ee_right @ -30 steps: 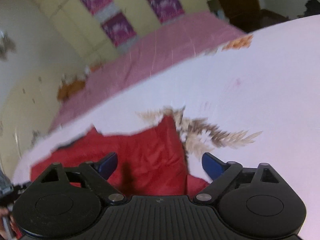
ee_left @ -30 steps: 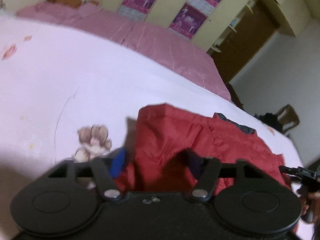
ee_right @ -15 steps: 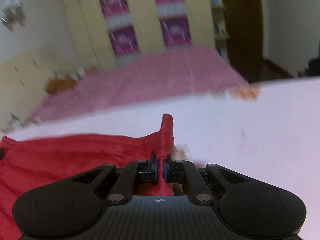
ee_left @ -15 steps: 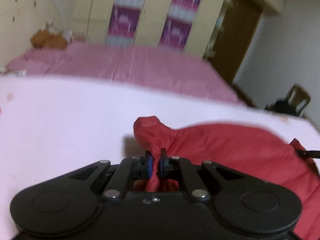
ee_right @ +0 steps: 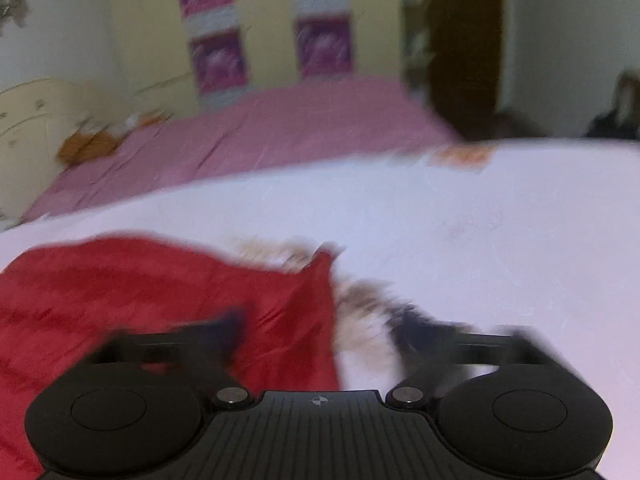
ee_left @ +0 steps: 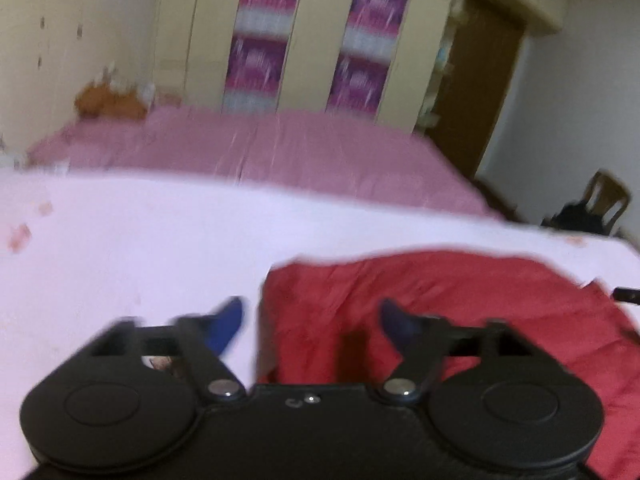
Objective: Fold large clothes
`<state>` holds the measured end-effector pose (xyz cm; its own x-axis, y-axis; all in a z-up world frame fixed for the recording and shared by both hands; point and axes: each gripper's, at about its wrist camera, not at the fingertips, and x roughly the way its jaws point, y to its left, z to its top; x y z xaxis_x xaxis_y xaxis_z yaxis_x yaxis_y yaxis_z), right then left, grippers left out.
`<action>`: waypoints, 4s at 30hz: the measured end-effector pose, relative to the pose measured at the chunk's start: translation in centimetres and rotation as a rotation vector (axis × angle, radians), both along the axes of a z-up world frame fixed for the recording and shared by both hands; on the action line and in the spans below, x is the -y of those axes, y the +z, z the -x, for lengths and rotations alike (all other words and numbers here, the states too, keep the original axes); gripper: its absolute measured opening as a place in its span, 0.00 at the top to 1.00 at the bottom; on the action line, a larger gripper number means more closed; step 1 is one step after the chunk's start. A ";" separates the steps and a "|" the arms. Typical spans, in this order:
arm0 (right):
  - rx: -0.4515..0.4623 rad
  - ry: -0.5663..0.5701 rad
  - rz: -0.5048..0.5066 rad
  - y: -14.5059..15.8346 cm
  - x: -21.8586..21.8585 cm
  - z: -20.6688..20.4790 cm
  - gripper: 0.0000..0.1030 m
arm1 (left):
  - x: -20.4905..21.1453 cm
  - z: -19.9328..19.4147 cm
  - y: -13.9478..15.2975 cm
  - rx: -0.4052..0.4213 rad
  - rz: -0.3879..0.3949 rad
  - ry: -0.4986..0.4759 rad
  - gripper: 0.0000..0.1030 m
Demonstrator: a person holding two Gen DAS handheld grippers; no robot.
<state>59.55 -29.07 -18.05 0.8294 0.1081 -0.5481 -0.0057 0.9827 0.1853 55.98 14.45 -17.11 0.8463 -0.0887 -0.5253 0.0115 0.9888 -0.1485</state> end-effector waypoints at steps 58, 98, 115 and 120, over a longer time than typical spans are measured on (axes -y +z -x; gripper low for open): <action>-0.111 -0.145 -0.637 -3.9 0.2 17.9 0.75 | 2.8 14.1 -4.6 -0.042 0.521 0.373 0.77; -0.157 0.008 -0.507 -1.5 7.8 38.2 0.83 | 12.7 37.6 -3.7 -0.060 0.371 0.393 0.84; -0.187 0.038 -0.492 -4.5 8.1 37.0 0.83 | 13.7 37.0 -4.9 -0.101 0.278 0.446 0.71; -0.170 0.033 -0.485 -4.3 8.7 37.7 0.73 | 13.1 37.2 -5.0 -0.109 0.288 0.440 0.62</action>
